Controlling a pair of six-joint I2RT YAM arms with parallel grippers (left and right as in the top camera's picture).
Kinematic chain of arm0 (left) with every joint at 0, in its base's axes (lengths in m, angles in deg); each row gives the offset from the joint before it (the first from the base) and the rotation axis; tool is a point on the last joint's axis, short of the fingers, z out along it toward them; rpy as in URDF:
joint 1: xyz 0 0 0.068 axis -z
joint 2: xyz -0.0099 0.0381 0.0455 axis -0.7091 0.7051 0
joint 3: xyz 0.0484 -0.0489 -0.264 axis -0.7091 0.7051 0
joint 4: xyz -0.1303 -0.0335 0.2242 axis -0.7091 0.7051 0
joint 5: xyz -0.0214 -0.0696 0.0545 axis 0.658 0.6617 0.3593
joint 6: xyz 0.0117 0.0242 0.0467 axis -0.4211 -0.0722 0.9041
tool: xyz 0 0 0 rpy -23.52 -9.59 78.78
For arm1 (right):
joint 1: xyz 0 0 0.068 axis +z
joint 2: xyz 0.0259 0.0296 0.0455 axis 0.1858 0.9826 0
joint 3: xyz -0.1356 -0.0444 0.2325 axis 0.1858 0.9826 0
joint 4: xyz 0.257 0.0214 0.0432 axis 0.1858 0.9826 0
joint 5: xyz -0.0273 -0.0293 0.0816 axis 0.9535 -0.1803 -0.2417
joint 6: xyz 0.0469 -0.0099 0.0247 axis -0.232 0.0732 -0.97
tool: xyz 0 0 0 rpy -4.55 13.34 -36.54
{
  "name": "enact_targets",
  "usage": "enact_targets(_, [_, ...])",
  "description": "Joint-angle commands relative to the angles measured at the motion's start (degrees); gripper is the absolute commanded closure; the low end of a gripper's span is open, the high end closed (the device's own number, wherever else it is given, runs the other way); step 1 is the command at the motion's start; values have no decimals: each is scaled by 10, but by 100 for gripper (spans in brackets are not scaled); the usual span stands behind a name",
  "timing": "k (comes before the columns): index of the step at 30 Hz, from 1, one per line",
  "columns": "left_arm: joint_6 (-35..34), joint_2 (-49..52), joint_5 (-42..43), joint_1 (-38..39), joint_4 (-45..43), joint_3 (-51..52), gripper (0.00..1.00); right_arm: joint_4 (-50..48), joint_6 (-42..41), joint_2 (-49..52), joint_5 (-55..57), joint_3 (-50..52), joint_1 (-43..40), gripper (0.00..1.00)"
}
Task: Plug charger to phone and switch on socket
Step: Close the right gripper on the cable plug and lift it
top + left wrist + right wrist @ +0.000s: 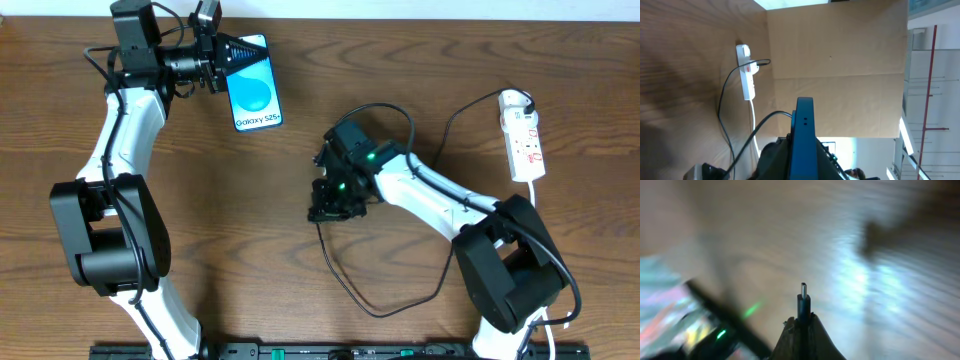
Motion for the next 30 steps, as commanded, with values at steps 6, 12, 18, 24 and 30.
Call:
enact_targets(6, [10,-18,9,-2,-3,1,93,-51,73,2,-143,-10,-14,99])
enact_targets(12, [9,-18,-27,-3,-3,1,93,-152,72,2,-255,-10,-16,99])
enact_targets(18, [7,-18,-54,-4,-3,1,93,-246,70,2,-303,-10,-16,99])
enact_targets(24, [-20,-18,-53,-31,-24,1,93,-274,68,2,-305,-10,-16,99])
enact_targets(30, [-49,-18,-47,-64,-36,1,93,-315,41,2,-305,-10,-16,99])
